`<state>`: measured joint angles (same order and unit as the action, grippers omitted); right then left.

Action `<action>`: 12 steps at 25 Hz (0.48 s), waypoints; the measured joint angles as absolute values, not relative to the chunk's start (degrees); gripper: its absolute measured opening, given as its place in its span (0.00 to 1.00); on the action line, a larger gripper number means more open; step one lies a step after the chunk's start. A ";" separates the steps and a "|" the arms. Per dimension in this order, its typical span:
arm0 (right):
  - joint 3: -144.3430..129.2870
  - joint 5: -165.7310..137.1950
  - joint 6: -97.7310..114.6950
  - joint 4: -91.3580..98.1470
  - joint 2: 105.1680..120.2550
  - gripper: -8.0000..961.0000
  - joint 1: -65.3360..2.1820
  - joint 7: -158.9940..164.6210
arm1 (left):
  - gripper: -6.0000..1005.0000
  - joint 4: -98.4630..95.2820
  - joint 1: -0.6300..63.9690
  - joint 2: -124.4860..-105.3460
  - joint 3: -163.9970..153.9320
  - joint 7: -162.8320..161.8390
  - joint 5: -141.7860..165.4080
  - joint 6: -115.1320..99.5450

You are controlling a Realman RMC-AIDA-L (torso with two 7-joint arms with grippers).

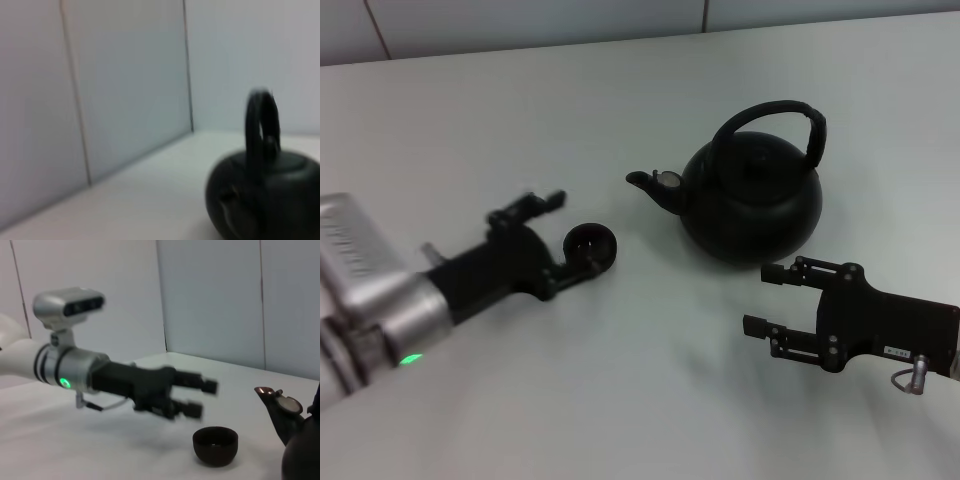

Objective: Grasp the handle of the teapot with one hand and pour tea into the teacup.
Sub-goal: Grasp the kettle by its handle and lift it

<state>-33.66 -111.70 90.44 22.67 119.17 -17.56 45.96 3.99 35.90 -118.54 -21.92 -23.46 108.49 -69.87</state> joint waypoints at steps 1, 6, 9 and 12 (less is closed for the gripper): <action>-33.66 -111.71 90.41 22.67 119.16 0.70 -17.51 45.96 | 0.80 2.64 34.76 -118.32 -21.68 -24.36 108.50 -72.32; -32.45 -111.71 90.67 22.67 119.14 0.70 -17.33 45.96 | 0.80 -13.52 25.48 -118.01 -23.97 -36.76 108.79 -89.83; -32.20 -111.71 90.71 22.67 119.09 0.70 -17.25 45.96 | 0.80 -22.04 18.30 -117.17 -25.18 -41.41 108.86 -100.40; -32.19 -111.71 90.75 22.67 119.08 0.70 -17.24 45.96 | 0.80 -23.59 15.36 -115.60 -25.49 -43.01 108.85 -103.73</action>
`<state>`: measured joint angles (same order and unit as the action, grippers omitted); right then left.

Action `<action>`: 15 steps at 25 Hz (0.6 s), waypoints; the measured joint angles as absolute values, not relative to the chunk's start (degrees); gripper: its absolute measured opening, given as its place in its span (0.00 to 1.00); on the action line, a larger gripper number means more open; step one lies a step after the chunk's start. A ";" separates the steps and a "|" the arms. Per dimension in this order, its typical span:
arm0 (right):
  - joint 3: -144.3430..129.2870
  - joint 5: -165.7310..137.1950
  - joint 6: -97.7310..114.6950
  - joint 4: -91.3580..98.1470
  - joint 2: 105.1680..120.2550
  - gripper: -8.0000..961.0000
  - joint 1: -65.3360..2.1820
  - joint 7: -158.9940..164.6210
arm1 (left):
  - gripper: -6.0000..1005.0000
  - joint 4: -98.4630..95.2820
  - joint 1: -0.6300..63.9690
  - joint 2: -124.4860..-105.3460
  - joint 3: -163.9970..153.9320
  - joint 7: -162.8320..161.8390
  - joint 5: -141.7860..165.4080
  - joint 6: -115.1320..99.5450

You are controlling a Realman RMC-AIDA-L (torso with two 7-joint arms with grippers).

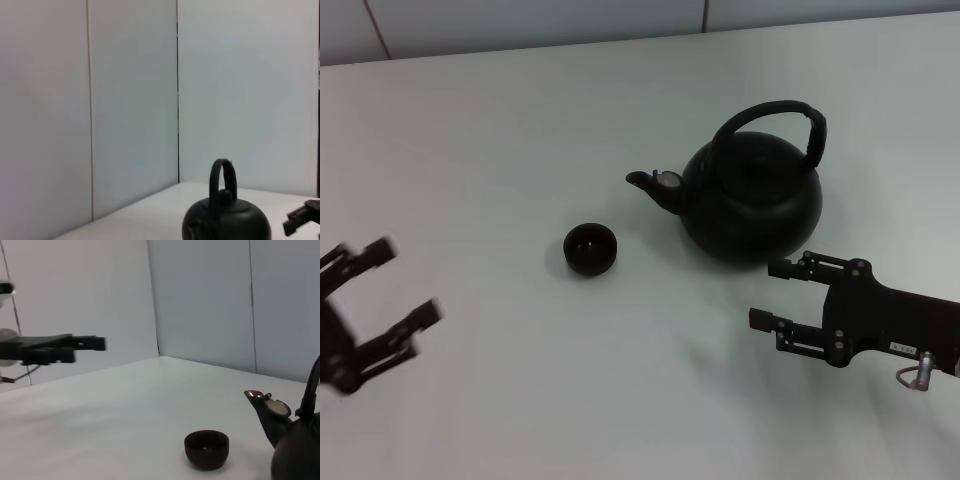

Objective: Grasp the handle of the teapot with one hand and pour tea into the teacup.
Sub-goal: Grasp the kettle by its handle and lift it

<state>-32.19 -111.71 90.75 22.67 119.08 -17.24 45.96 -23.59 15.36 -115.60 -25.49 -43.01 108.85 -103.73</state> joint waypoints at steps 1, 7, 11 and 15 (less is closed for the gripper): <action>-32.19 -111.71 90.75 22.67 119.08 0.70 -17.24 45.96 | 0.80 -23.59 15.36 -115.60 -25.49 -43.01 108.85 -103.73; -32.16 -111.71 90.79 22.69 118.99 0.70 -17.22 45.96 | 0.80 -23.51 13.75 -114.33 -27.79 -43.46 108.85 -104.66; -32.16 -111.71 90.80 22.70 118.99 0.70 -17.22 45.96 | 0.80 -23.68 13.65 -114.51 -28.84 -43.00 110.36 -103.16; -32.16 -111.71 90.80 22.68 118.99 0.70 -17.20 45.96 | 0.80 -23.64 13.73 -114.93 -28.93 -40.26 115.74 -96.15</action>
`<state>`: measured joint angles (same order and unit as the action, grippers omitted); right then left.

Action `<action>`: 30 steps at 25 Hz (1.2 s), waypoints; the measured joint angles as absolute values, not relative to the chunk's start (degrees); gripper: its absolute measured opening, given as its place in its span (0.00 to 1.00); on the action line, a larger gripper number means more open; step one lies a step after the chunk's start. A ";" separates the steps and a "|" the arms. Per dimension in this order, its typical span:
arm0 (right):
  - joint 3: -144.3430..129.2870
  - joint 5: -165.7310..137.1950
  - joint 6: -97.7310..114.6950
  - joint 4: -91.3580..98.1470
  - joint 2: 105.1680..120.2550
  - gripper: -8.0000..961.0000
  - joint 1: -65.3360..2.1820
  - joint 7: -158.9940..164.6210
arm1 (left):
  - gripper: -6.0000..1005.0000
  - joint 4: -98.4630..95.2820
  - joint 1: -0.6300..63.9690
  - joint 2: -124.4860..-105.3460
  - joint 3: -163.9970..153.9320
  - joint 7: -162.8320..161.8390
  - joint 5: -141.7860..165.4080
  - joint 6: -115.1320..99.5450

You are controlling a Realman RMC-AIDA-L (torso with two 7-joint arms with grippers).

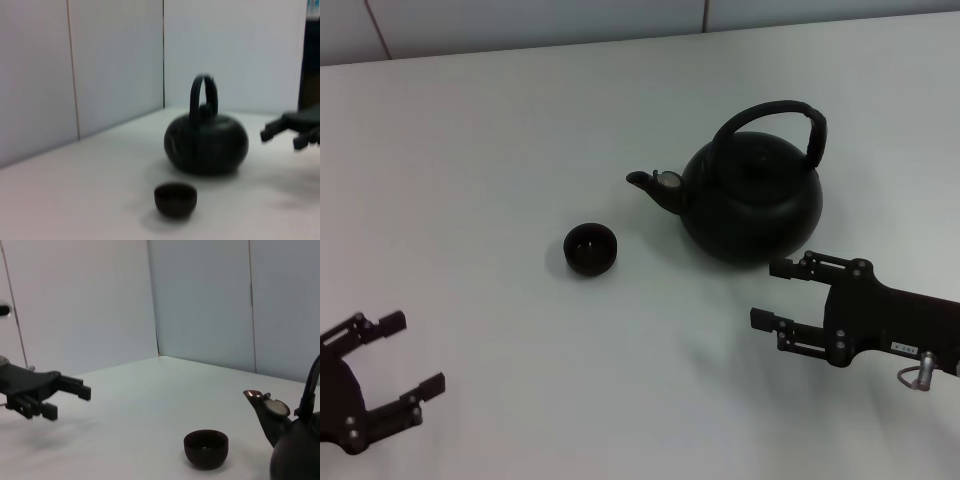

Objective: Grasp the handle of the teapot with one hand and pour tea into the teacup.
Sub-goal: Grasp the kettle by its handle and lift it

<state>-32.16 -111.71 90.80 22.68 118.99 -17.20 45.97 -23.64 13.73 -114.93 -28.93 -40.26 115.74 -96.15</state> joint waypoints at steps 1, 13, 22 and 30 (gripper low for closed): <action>-32.16 -111.71 90.80 22.67 119.00 0.70 -17.15 45.96 | 0.80 -23.60 13.76 -115.01 -28.93 -40.10 116.12 -95.65; -29.51 -104.60 91.34 18.32 119.43 0.70 -14.22 41.55 | 0.80 -23.81 14.43 -116.17 -28.67 -39.99 116.34 -95.88; -17.28 -78.78 90.41 -13.96 119.66 0.70 -12.70 4.97 | 0.80 -23.55 14.64 -116.52 -28.56 -39.89 116.10 -95.66; -12.32 -77.52 89.11 -20.46 119.64 0.70 -13.76 -3.07 | 0.80 -23.78 14.79 -117.14 -28.54 -39.89 116.09 -95.37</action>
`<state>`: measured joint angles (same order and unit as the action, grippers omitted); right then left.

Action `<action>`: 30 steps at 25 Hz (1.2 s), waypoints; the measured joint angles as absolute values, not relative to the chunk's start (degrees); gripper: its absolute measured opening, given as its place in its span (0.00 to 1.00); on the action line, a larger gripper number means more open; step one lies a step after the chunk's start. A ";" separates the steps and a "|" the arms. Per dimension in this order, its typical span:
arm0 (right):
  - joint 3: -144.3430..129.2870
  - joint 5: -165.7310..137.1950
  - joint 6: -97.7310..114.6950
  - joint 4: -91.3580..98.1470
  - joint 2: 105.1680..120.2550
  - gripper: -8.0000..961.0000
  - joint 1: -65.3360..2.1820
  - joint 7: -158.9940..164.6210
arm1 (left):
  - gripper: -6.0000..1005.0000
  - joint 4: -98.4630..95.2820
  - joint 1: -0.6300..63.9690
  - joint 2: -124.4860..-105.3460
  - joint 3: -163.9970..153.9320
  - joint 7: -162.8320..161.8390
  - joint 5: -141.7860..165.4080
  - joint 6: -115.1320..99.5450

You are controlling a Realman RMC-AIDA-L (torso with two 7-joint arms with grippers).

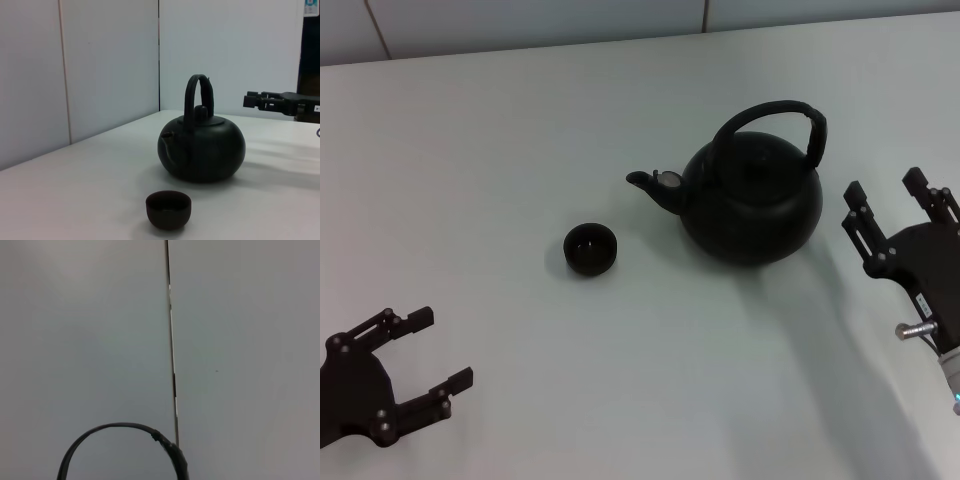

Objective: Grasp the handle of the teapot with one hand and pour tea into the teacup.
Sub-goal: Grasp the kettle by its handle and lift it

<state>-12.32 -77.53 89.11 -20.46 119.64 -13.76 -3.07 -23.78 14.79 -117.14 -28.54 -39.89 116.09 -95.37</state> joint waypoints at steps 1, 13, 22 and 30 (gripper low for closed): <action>-12.32 -77.53 89.02 -20.39 119.57 0.70 -13.96 -3.00 | 0.80 -23.79 14.83 -117.15 -28.52 -39.89 116.09 -95.37; -12.01 -77.34 82.70 -17.21 119.38 0.70 -19.98 -0.98 | 0.80 -23.79 14.85 -117.65 -28.48 -39.90 116.00 -95.29; -12.42 -77.43 78.89 -15.01 119.33 0.70 -22.54 1.26 | 0.80 -23.58 14.85 -117.77 -28.48 -39.83 116.00 -95.26; -12.17 -77.43 77.56 -14.60 119.34 0.69 -23.26 1.26 | 0.80 -23.46 14.77 -117.83 -28.48 -39.81 116.01 -95.26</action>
